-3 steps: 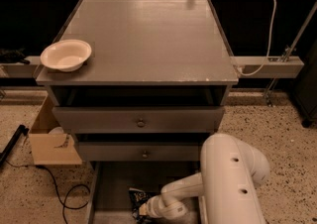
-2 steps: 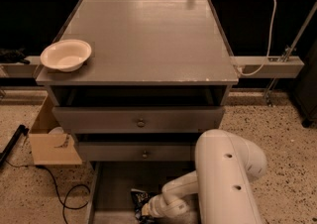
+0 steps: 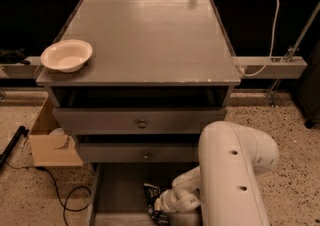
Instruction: Pick blue chip bag from bottom drawer and place on counter
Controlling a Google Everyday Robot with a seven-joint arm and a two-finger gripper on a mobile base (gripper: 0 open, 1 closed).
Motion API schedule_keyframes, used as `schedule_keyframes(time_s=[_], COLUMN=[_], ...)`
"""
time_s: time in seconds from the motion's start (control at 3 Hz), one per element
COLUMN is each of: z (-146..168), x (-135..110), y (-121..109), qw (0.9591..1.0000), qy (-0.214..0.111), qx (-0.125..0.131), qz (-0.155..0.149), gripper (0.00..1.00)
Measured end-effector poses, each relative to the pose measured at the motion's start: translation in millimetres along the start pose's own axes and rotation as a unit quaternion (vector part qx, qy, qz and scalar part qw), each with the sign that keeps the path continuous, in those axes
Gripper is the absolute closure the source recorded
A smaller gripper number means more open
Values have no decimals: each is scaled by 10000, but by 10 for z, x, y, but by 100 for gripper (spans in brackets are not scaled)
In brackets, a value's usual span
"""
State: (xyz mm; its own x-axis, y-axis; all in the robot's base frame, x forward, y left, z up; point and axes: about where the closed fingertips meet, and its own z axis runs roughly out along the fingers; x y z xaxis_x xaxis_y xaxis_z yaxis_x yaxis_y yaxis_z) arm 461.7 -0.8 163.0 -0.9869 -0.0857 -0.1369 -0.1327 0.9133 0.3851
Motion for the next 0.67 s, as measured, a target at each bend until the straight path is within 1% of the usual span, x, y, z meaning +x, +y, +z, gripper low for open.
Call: schedule_keyframes(time_s=[0.33,0.67], z=[-231,-507], x=[-88,-134], y=[-148,-347], qw=[9999,9995], qy=[-87,-195], qx=[105,203], qz=[68,156], gripper=[100,100])
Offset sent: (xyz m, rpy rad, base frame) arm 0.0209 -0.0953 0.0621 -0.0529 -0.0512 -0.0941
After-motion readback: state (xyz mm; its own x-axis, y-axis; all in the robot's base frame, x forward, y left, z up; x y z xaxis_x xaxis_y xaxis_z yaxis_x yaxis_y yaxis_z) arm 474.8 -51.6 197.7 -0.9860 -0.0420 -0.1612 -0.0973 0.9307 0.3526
